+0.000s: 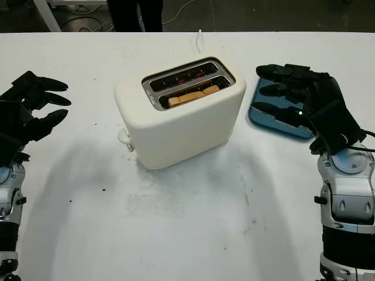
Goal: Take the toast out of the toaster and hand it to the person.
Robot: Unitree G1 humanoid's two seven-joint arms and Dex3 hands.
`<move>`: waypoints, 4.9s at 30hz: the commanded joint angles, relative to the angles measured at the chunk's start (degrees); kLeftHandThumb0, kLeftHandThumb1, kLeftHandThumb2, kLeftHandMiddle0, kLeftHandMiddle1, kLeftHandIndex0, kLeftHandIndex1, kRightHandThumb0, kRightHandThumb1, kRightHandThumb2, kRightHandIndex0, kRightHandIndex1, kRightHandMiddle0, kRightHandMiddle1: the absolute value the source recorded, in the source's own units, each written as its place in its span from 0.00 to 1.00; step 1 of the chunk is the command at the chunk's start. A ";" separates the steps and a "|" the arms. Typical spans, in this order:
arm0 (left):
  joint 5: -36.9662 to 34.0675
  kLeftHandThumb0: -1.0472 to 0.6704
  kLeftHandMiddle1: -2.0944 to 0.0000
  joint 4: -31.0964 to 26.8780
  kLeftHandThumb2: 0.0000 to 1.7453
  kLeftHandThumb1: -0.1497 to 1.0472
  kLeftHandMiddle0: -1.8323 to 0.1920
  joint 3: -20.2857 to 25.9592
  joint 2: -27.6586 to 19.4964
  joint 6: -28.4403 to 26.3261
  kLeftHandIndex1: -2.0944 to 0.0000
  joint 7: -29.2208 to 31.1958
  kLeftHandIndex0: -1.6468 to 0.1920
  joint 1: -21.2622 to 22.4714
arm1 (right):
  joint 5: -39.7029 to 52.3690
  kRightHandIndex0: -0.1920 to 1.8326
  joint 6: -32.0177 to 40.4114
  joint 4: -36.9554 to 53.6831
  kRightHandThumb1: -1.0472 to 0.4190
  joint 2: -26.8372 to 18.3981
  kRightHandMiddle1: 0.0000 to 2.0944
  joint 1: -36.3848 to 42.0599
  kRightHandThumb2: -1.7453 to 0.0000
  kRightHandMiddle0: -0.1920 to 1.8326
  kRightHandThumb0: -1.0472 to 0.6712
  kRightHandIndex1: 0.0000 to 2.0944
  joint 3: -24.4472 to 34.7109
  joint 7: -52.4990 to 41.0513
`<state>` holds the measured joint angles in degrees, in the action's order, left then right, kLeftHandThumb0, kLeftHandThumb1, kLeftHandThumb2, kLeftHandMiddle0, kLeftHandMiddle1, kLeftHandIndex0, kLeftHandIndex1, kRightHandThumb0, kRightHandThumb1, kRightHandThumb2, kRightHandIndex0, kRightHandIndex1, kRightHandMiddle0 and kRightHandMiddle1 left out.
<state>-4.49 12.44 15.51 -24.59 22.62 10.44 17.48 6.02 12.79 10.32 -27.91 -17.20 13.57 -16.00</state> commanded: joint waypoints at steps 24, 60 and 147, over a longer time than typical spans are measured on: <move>-0.70 0.00 0.42 -0.85 0.05 0.89 0.64 0.78 0.24 -0.46 0.50 -0.26 0.62 -1.06 | 0.05 0.38 0.10 0.56 0.22 0.42 0.01 1.10 1.00 0.54 0.39 0.36 0.43 0.52; -0.26 0.00 0.50 1.19 0.05 0.89 0.56 0.92 0.02 2.00 0.61 0.54 0.48 -0.58 | 0.25 0.38 0.37 0.81 0.23 0.53 0.00 1.23 1.00 0.54 0.37 0.36 0.56 0.63; -0.68 0.00 0.51 -0.08 0.05 0.89 0.55 0.82 0.27 0.28 0.62 -0.13 0.49 -0.95 | 0.16 0.39 -0.29 0.40 0.23 0.56 0.00 1.01 1.00 0.54 0.35 0.36 0.48 0.37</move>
<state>-4.51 12.89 15.80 -24.44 22.97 10.49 17.18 6.03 12.74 10.39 -27.39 -16.51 13.63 -15.85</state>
